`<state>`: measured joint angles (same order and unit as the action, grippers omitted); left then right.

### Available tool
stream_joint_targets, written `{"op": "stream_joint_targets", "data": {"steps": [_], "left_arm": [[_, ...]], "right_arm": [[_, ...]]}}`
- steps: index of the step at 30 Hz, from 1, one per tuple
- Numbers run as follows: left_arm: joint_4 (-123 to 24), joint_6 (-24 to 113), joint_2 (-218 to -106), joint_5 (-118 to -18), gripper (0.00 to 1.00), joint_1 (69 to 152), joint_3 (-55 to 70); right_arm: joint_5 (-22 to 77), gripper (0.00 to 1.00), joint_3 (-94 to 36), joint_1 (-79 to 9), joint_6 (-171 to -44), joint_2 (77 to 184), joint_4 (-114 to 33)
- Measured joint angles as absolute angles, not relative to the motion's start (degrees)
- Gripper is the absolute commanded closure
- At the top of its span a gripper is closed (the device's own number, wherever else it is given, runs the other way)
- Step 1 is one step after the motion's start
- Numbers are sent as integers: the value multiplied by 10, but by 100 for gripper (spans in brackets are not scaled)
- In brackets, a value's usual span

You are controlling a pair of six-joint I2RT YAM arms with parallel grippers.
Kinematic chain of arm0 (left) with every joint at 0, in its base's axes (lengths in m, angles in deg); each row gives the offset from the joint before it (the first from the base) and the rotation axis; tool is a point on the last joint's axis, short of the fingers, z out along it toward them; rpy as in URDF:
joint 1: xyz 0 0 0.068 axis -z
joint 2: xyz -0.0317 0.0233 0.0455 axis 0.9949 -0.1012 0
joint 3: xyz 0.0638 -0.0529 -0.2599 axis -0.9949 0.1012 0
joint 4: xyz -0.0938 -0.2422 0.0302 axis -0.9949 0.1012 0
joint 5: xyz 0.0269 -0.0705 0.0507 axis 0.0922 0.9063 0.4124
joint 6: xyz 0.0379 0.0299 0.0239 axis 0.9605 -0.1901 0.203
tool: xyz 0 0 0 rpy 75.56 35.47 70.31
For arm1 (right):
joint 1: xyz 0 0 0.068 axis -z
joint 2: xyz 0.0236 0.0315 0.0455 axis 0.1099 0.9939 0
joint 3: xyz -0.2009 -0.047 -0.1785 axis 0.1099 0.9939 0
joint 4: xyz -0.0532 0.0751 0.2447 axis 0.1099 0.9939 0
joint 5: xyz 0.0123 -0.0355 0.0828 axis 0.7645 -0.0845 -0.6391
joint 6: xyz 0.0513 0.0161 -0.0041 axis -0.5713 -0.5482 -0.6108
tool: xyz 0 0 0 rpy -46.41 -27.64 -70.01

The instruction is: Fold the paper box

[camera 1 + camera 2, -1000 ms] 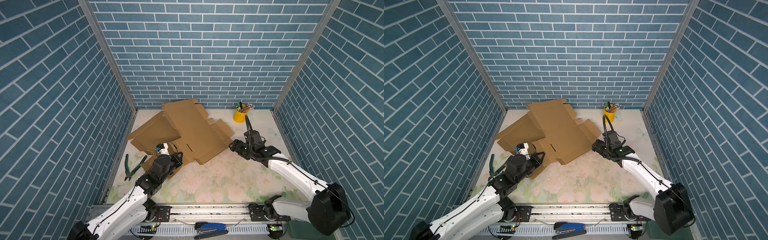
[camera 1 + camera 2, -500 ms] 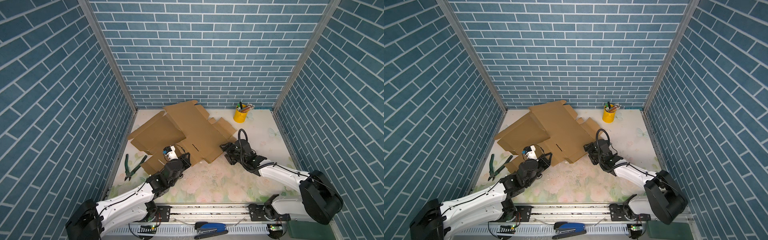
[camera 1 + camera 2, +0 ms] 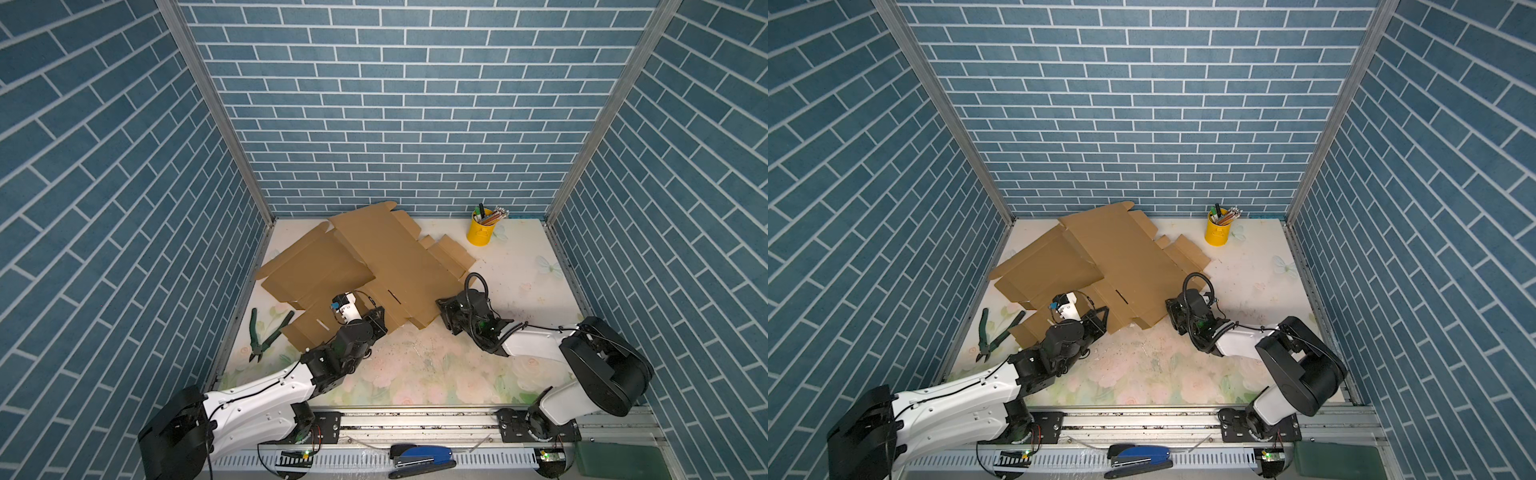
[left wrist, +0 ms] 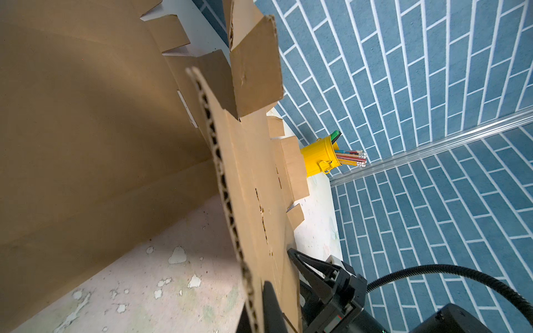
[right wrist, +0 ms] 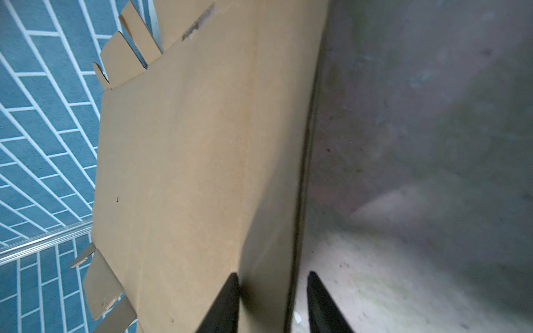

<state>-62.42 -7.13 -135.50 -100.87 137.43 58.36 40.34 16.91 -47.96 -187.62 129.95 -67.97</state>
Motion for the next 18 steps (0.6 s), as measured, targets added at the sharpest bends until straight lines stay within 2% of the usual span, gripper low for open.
{"op": "stream_joint_targets", "data": {"steps": [2,5,7,10,14,18], "left_arm": [[-622,-70,-1352,-1010,94,1374,583],[-603,-64,-1348,-1009,77,1375,576],[-562,-51,-1333,-1009,64,1375,560],[-467,-12,-1294,-1014,50,1369,511],[-336,54,-1269,-1011,46,1334,410],[-262,125,-1275,-980,45,1278,341]], "right_arm": [[413,86,169,-480,-1879,1301,-695],[425,99,170,-479,-1883,1301,-713],[428,100,171,-478,-1883,1298,-714],[411,100,176,-461,-1857,1288,-707],[337,100,174,-405,-1777,1269,-672],[220,100,140,-341,-1643,1263,-560]]}}
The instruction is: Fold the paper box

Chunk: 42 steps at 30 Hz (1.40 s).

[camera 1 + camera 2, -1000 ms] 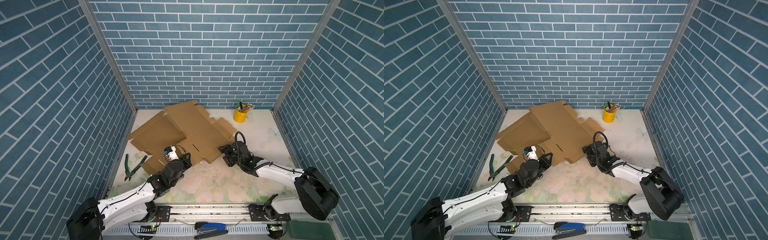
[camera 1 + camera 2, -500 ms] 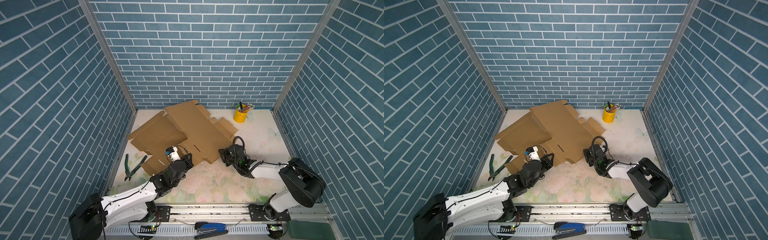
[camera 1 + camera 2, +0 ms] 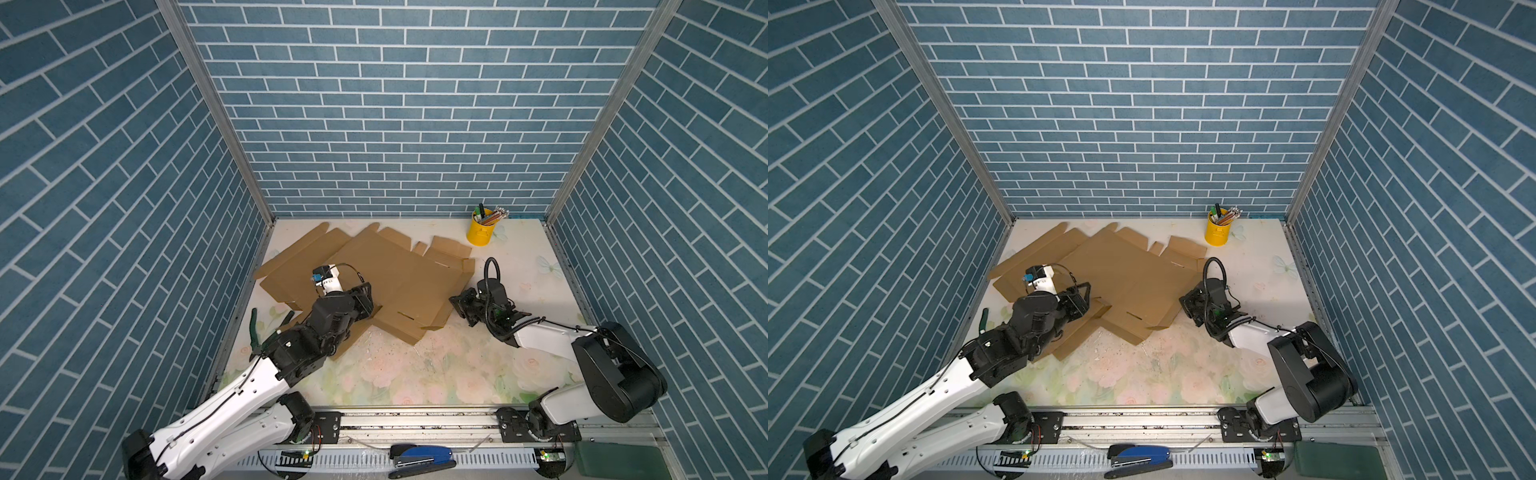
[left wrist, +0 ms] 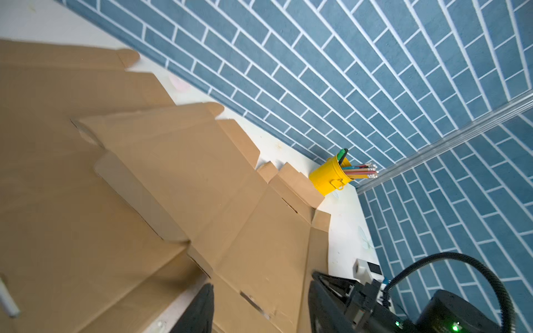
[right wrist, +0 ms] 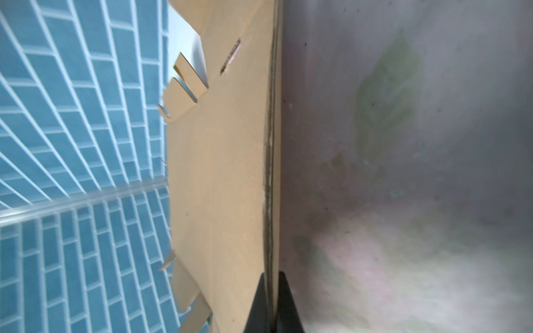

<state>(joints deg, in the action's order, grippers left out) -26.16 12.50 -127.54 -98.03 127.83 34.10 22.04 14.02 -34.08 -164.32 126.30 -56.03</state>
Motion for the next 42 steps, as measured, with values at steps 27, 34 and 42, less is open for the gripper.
{"op": "stream_joint_targets", "data": {"steps": [27,34,42], "left_arm": [[-537,241,-1642,-591,58,1213,458],[-604,217,-1653,-590,59,1225,504],[-639,206,-1660,-587,59,1254,506]], "right_arm": [[295,68,-140,-251,-1073,1381,6],[296,86,-104,-246,-1101,1342,-32],[353,100,-103,-255,-1102,1330,-25]]}}
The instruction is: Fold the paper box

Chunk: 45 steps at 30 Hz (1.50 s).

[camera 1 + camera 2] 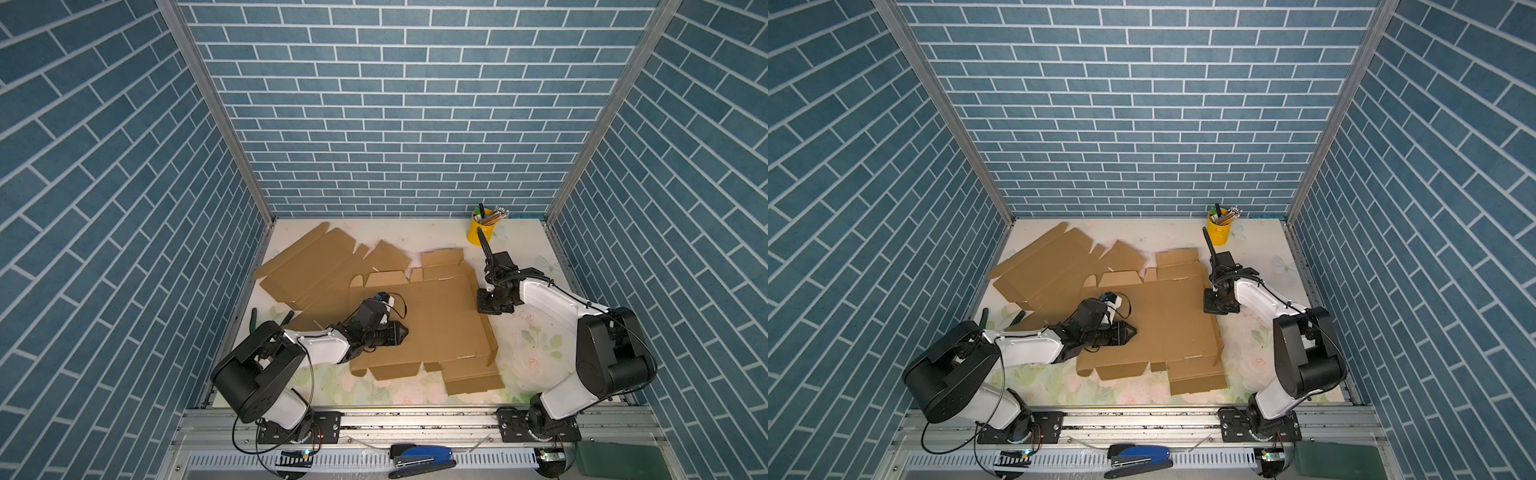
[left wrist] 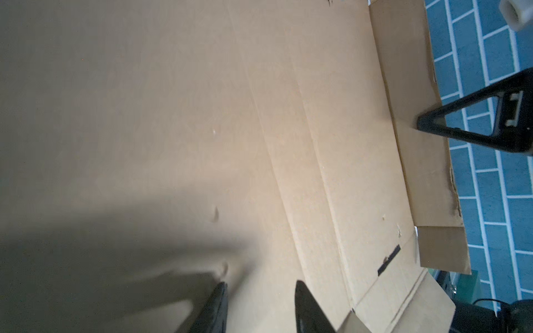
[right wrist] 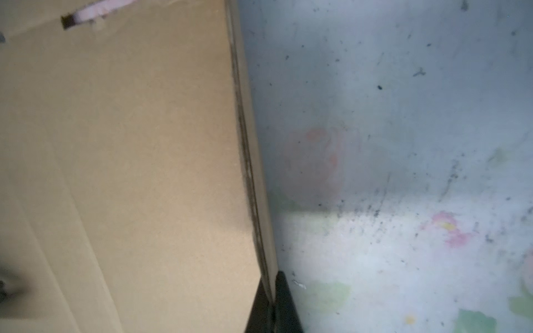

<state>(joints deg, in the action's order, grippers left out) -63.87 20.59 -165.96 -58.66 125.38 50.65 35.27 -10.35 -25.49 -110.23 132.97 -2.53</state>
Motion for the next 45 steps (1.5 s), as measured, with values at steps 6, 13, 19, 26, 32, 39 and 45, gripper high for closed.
{"op": "stream_joint_targets", "data": {"steps": [6,13,19,26,32,39,45], "left_arm": [[-536,259,-1565,-588,50,1253,443],[-469,311,-1516,-584,33,1184,337],[-431,316,-1577,-573,33,1141,265],[-432,314,-1648,-556,33,1141,209],[-437,311,-1732,-555,30,1141,151],[-496,271,-1819,-521,30,1123,79],[-536,237,-1903,-485,32,1113,-5]], "right_arm": [[443,100,-166,-272,-1057,1329,61],[564,100,-240,-344,-961,1321,129],[674,100,-242,-390,-830,1331,111],[709,100,-241,-412,-727,1337,19],[736,100,-194,-435,-686,1338,-84],[749,100,-151,-444,-659,1336,-170],[766,100,-118,-460,-638,1328,-236]]}}
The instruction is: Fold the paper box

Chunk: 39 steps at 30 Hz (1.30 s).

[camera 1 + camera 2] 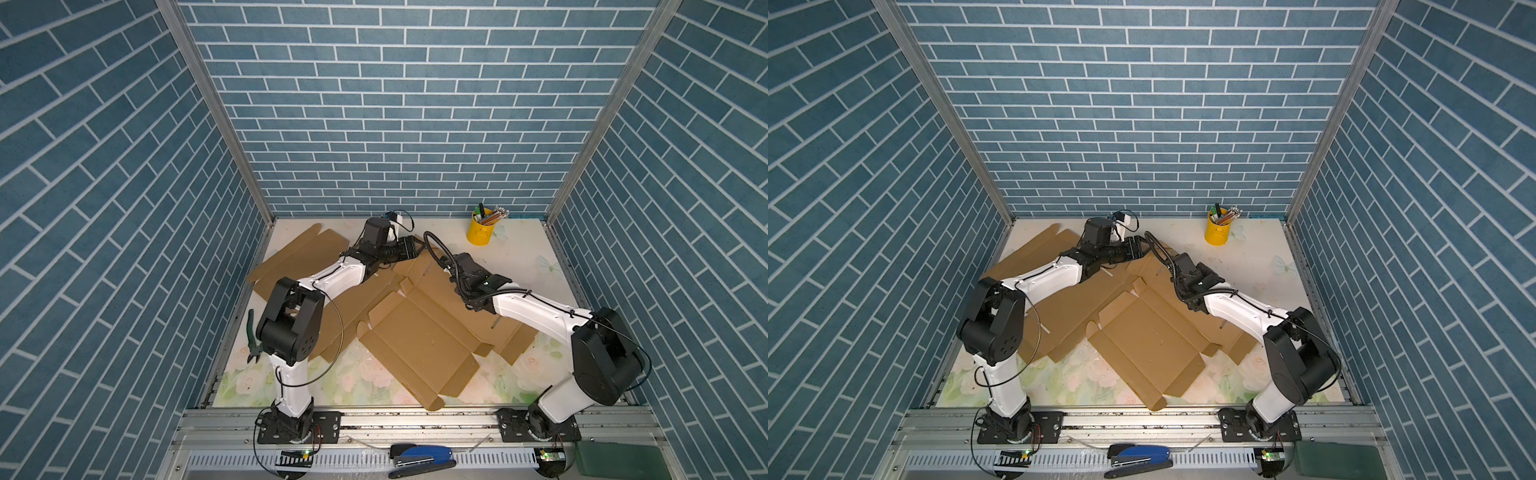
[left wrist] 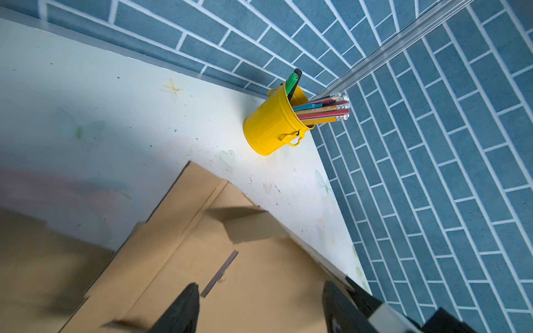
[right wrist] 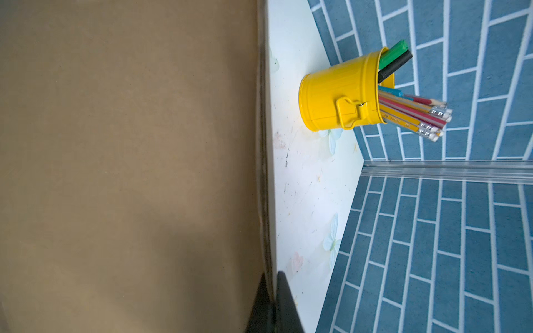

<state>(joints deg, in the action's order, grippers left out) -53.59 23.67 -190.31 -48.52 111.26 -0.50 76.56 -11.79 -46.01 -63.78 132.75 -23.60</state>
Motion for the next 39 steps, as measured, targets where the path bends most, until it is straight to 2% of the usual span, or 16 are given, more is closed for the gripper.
{"op": "stream_joint_targets", "data": {"steps": [8,18,22,28,39], "left_arm": [[-531,238,-1975,-457,38,1122,-88],[-554,221,-1980,-427,49,1149,-63],[-565,218,-1981,-423,50,1152,-60],[-579,216,-1972,-407,49,1125,-24],[-552,255,-1849,-415,48,1022,79]], "right_arm": [[779,100,-115,-475,-621,1325,-272],[799,100,-112,-487,-610,1325,-295],[819,100,-110,-496,-591,1328,-307],[835,100,-87,-502,-548,1335,-354],[855,100,-39,-503,-473,1331,-453]]}}
